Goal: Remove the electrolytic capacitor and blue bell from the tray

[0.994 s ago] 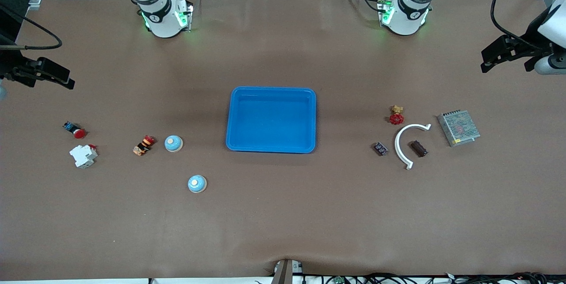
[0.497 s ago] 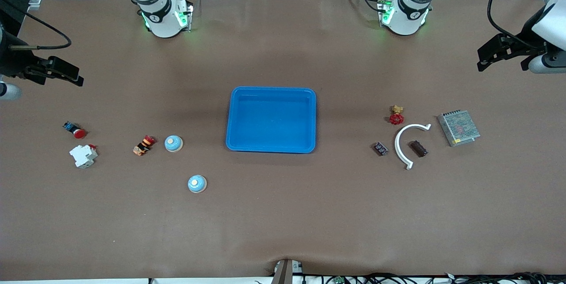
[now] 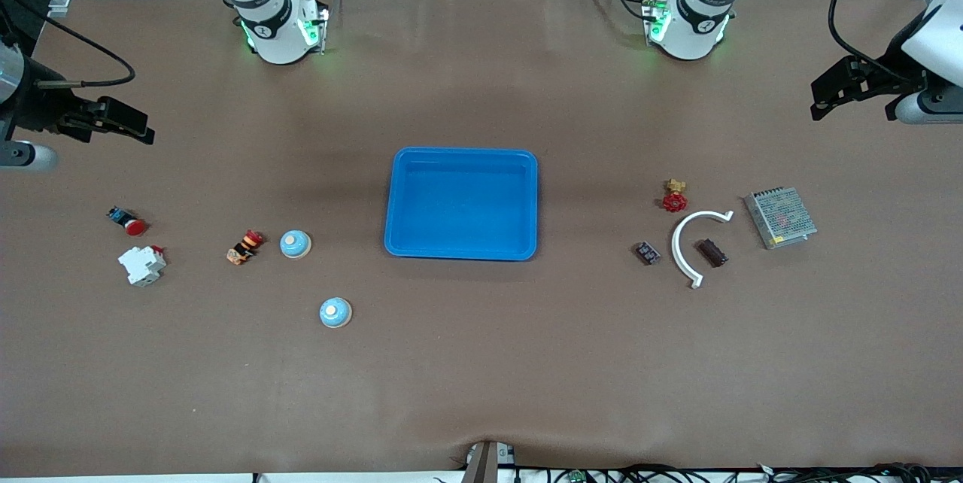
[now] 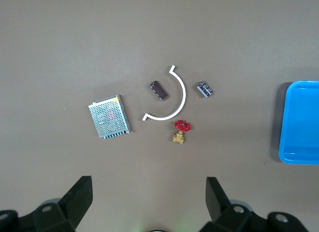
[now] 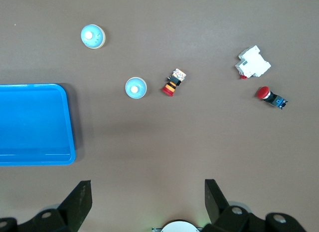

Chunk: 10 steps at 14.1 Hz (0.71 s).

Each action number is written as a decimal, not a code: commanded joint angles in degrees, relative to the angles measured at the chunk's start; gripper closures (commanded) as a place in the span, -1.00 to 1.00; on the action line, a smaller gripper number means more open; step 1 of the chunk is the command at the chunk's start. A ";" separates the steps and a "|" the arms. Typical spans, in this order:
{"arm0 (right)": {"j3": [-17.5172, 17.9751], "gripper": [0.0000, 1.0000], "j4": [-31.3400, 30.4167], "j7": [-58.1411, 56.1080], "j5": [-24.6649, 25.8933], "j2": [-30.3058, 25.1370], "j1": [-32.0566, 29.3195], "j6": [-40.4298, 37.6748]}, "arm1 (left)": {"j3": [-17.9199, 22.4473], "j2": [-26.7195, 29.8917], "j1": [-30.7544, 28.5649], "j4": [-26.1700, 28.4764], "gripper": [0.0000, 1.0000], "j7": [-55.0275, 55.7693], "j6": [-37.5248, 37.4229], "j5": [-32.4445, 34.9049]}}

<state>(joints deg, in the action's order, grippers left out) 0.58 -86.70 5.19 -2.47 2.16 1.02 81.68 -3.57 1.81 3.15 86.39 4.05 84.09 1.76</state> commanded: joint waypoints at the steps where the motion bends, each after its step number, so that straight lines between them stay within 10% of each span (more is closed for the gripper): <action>1: 0.38 -1.00 -2.16 1.05 -0.69 -2.08 -0.05 0.85 | -0.04 0.74 -0.07 0.18 -1.00 -1.24 -0.68 -0.62; 10: 2.57 -1.00 -0.93 1.05 -0.08 -3.04 -0.05 0.41 | -0.04 0.21 0.02 -0.44 -1.00 -1.24 -0.77 -0.44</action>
<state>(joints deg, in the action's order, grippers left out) 1.57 -86.80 5.20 -2.48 1.35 1.03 82.02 -3.57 1.81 3.20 86.16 4.03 84.09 1.76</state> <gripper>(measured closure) 0.000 0.000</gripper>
